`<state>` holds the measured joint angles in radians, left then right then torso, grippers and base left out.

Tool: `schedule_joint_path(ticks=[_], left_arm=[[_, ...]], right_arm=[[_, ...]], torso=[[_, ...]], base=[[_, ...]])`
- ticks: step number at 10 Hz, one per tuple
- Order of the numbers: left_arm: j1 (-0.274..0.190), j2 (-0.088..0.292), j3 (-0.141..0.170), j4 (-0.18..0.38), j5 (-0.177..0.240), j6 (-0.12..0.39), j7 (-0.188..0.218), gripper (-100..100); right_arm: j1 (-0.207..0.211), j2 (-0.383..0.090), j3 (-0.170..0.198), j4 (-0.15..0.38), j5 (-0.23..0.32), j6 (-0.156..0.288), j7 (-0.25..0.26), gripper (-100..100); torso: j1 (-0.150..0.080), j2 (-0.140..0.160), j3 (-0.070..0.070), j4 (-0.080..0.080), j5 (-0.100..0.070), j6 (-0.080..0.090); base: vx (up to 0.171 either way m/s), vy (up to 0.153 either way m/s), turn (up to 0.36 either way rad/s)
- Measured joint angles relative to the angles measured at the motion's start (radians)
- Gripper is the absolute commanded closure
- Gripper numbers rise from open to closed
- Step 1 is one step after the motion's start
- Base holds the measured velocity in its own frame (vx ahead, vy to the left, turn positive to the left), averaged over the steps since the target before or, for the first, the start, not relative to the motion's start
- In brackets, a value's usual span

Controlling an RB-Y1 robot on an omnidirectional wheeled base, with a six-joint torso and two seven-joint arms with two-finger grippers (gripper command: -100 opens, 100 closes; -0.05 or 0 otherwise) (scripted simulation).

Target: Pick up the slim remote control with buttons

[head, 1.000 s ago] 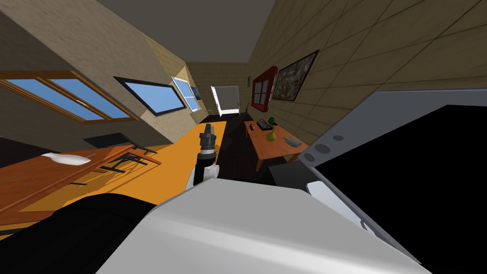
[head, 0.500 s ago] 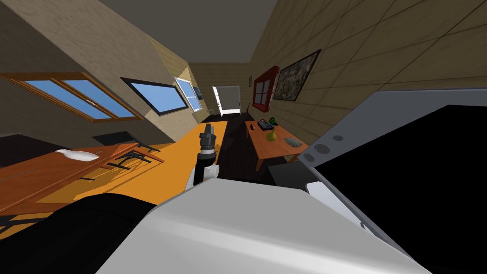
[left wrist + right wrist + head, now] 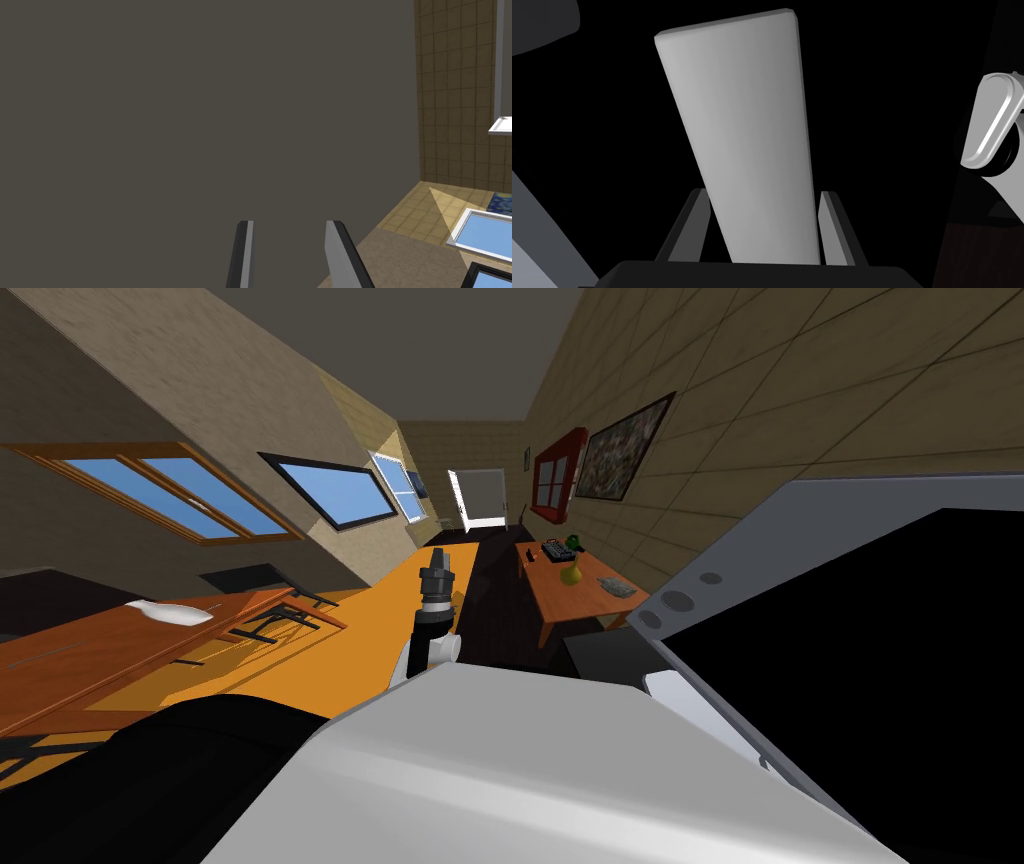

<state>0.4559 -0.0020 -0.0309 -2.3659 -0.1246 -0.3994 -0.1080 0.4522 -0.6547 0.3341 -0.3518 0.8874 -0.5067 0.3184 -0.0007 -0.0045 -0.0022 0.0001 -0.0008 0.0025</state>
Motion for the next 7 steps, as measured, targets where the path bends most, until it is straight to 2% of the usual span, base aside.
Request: schedule_joint_path(ticks=[1, 2, 3, 5, 6, 7], left_arm=[[0.0, 0.0, 0.0, 0.0, 0.0, 0.0, 0.0, 0], [0.0, 0.0, 0.0, 0.0, 0.0, 0.0, 0.0, 0], [0.0, 0.0, 0.0, 0.0, 0.0, 0.0, 0.0, 0], [0.0, 0.0, 0.0, 0.0, 0.0, 0.0, 0.0, 0], [0.0, 0.0, 0.0, 0.0, 0.0, 0.0, 0.0, 0], [0.0, 0.0, 0.0, 0.0, 0.0, 0.0, 0.0, 0]], right_arm=[[0.0, 0.0, 0.0, 0.0, 0.0, 0.0, 0.0, 100], [0.0, 0.0, 0.0, 0.0, 0.0, 0.0, -0.001, 0], [0.0, 0.0, 0.0, 0.0, 0.0, 0.0, -0.001, 100], [0.018, -0.031, -0.008, -0.011, 0.006, -0.026, -0.002, 100], [0.005, -0.037, -0.023, 0.027, 0.003, -0.055, 0.018, 100], [0.009, -0.045, -0.026, 0.027, 0.003, -0.068, 0.023, 100]], torso=[[0.0, 0.0, 0.0, 0.0, 0.0, 0.0], [0.0, 0.0, 0.0, 0.0, 0.0, 0.0], [0.0, 0.0, 0.0, 0.0, 0.0, 0.0], [0.004, -0.002, -0.001, -0.001, 0.001, 0.001], [0.004, -0.003, -0.002, -0.001, 0.001, 0.001], [0.003, -0.003, -0.001, 0.0, 0.001, 0.0]], base=[[0.0, 0.0, 0.0], [0.0, 0.0, 0.0], [0.023, 0.027, -0.093], [0.044, 0.053, -0.09], [0.036, 0.035, -0.017], [0.014, 0.015, 0.007]])
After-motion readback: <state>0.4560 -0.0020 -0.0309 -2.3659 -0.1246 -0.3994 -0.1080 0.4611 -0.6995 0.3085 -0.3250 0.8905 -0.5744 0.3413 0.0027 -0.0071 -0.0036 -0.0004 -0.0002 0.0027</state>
